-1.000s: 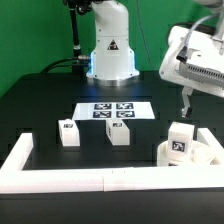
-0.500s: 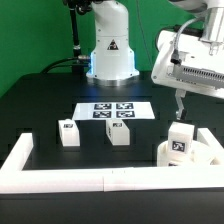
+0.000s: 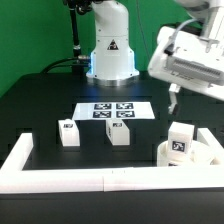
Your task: Assemble stool
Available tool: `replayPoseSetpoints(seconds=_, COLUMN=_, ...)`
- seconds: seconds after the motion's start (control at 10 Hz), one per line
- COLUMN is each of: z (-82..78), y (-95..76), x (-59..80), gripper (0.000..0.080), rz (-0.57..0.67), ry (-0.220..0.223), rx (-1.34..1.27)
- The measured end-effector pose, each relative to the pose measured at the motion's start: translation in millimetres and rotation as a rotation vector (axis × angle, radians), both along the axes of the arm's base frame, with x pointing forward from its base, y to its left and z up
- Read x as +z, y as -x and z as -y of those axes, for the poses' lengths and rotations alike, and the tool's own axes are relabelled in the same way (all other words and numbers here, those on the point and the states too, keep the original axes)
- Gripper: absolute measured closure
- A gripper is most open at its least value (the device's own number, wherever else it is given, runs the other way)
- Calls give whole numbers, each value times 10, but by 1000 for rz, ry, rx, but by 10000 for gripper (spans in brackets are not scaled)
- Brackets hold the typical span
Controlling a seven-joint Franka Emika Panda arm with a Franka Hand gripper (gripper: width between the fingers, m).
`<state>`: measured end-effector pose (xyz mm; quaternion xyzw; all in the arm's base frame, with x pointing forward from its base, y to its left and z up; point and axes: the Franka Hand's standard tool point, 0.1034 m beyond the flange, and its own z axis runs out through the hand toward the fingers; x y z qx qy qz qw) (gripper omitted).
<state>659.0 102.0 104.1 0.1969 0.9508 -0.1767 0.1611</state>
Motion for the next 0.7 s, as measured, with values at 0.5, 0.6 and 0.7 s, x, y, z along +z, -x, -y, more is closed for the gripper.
replayPoseSetpoints(seconds=0.5, z=-38, y=-152, x=1, gripper=151, rz=90, ry=-166, rx=244)
replayPoseSetpoints(seconds=0.6, z=46, y=-173, x=-11, gripper=151, rz=96, ry=-180, rx=328)
replayPoseSetpoints(seconds=0.7, z=39, y=-221, x=-3, gripper=151, rz=133, ry=-207, rx=383)
